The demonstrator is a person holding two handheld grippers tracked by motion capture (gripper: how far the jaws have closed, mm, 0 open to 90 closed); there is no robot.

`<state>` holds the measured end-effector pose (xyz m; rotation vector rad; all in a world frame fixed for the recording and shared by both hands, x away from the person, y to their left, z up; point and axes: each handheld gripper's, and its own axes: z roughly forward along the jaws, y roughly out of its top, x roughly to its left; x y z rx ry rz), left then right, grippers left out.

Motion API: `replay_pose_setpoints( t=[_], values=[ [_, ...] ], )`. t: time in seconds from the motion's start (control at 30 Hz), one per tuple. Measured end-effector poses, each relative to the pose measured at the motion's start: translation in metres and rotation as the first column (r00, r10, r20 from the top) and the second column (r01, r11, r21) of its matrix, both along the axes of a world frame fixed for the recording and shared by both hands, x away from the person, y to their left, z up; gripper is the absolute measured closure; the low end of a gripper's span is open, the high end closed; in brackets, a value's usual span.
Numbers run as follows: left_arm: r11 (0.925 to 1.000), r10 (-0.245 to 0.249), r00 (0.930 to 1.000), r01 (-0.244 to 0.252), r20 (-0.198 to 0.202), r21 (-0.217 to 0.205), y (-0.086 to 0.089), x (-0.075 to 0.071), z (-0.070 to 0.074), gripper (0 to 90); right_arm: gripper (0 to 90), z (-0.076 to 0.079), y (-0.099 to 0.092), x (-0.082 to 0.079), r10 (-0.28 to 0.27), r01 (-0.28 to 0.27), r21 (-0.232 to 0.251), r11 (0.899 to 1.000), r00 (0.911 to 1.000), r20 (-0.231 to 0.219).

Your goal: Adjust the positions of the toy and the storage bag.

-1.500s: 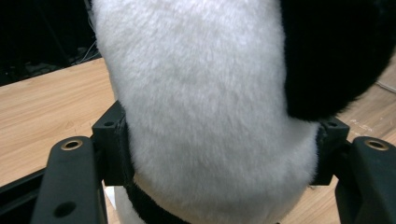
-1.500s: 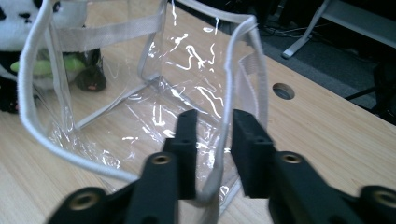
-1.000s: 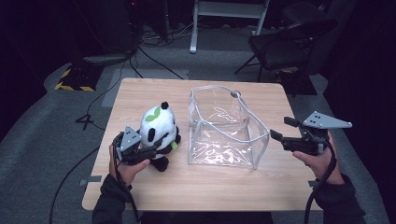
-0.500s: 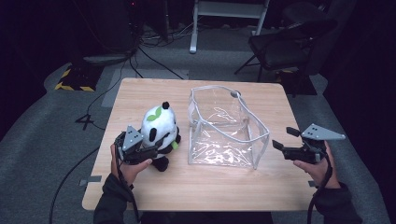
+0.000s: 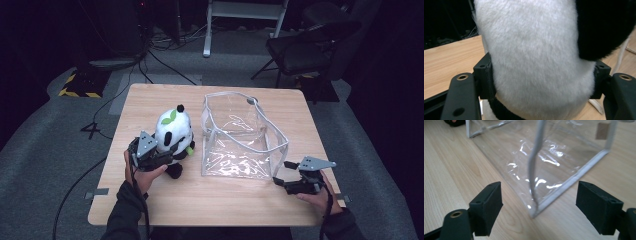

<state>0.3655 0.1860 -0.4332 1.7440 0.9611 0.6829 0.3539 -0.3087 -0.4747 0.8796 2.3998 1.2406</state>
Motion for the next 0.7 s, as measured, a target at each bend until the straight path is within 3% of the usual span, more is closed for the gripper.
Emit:
replay_pose_setpoints(
  t=[0.07,0.17,0.23,0.27,0.5,0.7],
  values=[
    [1.0000,-0.001,1.0000,0.001,0.002,-0.005,-0.001,0.003,-0.001,29.6,23.4,-0.009,0.010,0.000,-0.007,0.008,-0.044,0.999,0.9999,0.010],
    [0.9999,0.007,0.9999,-0.007,0.008,-0.013,-0.004,0.008,-0.002,29.8,27.2,-0.018,0.021,0.004,-0.026,0.027,-0.052,0.998,0.9996,0.011],
    [0.9997,0.014,0.9999,-0.014,0.010,-0.020,-0.007,0.012,-0.003,29.8,39.8,-0.020,0.024,0.007,-0.037,0.037,-0.058,0.998,0.9993,0.011],
    [0.9998,0.014,0.9998,-0.014,0.011,-0.016,-0.008,0.013,-0.004,29.9,40.4,-0.022,0.026,0.009,-0.046,0.045,-0.060,0.997,0.9990,0.000],
    [0.9994,0.031,0.9995,-0.031,-0.007,-0.014,-0.019,0.024,-0.002,29.5,37.3,-0.029,0.036,0.014,-0.067,0.066,-0.094,0.993,0.9978,-0.001],
    [0.9992,0.039,0.9992,-0.039,-0.005,-0.011,-0.025,0.036,-0.002,29.4,31.9,-0.030,0.036,0.022,-0.094,0.093,-0.070,0.993,0.9955,-0.013]
  ],
)
